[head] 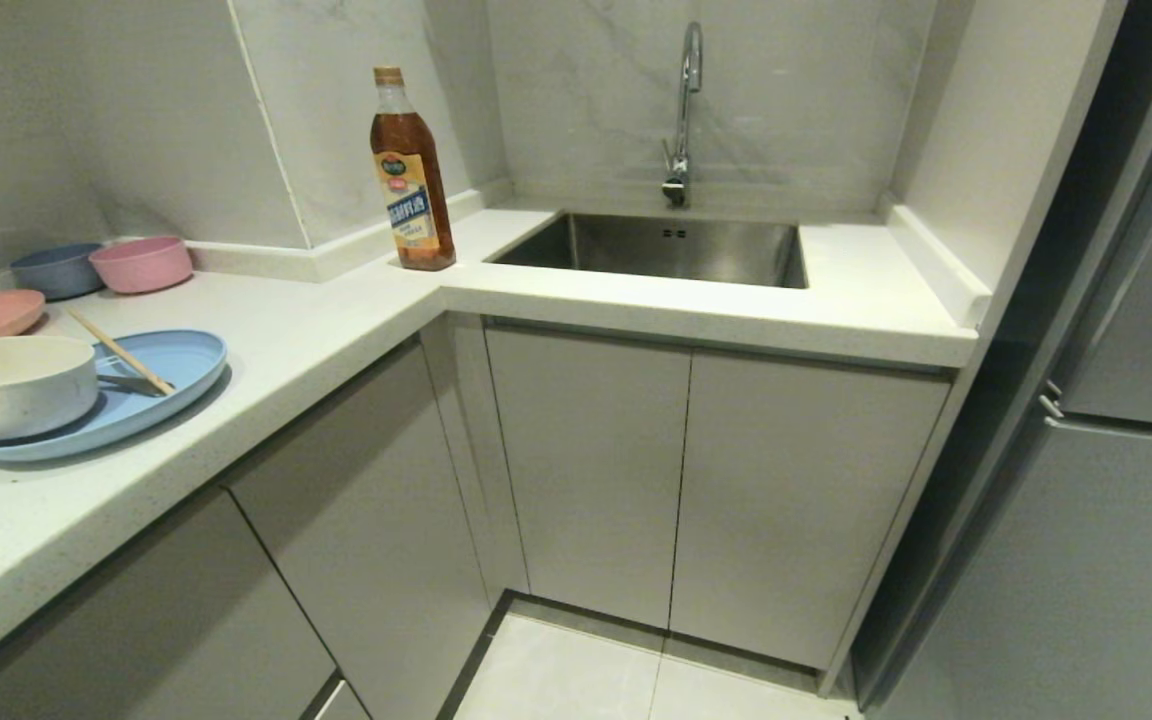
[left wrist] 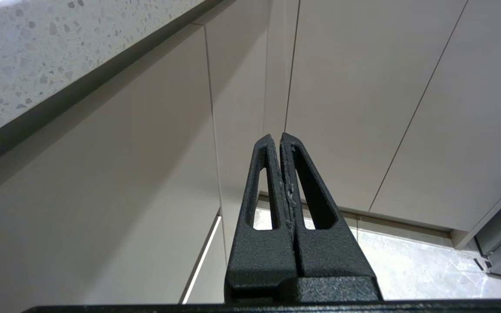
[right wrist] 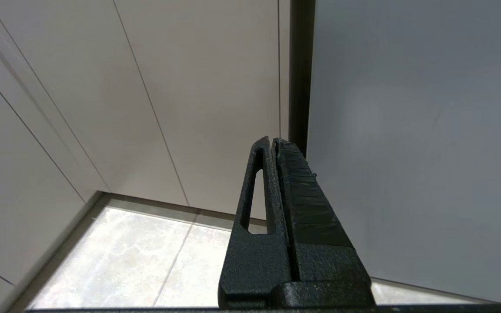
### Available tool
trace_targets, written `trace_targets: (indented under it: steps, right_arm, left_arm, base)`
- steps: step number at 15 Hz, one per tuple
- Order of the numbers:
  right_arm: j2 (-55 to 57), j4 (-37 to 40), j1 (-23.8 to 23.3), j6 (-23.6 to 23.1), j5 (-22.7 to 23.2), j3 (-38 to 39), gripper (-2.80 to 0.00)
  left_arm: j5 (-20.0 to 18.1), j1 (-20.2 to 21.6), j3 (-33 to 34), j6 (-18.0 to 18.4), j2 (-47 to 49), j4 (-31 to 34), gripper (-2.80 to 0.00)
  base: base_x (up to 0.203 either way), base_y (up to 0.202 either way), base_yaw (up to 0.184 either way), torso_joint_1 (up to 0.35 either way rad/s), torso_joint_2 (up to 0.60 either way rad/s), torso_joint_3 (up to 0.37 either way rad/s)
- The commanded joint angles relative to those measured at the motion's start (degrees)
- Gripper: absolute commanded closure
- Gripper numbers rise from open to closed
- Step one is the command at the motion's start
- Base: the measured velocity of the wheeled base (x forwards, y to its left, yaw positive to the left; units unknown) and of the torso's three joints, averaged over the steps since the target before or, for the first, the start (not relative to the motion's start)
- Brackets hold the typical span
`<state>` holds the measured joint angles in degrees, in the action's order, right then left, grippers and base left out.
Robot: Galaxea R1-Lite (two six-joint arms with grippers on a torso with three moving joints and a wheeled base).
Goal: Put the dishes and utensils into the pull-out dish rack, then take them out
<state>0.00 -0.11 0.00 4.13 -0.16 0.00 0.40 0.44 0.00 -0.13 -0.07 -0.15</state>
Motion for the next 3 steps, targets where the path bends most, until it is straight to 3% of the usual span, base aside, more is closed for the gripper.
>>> trace_targets:
  steps: [1,3]
  right_arm:
    - [0.0,-0.1,0.0,0.1,0.0,0.0,0.00]
    - [0.1,-0.1,0.0,0.1,0.0,0.0,0.00]
  left_arm:
    - [0.0,0.0,0.1,0.0,0.1,0.0,0.00]
    - [0.0,0.0,0.1,0.0,0.1,0.0,0.00]
  base:
    - [0.000,0.000,0.000,0.000,0.00,0.000]
    - [0.000,0.000,0.000,0.000,0.00,0.000]
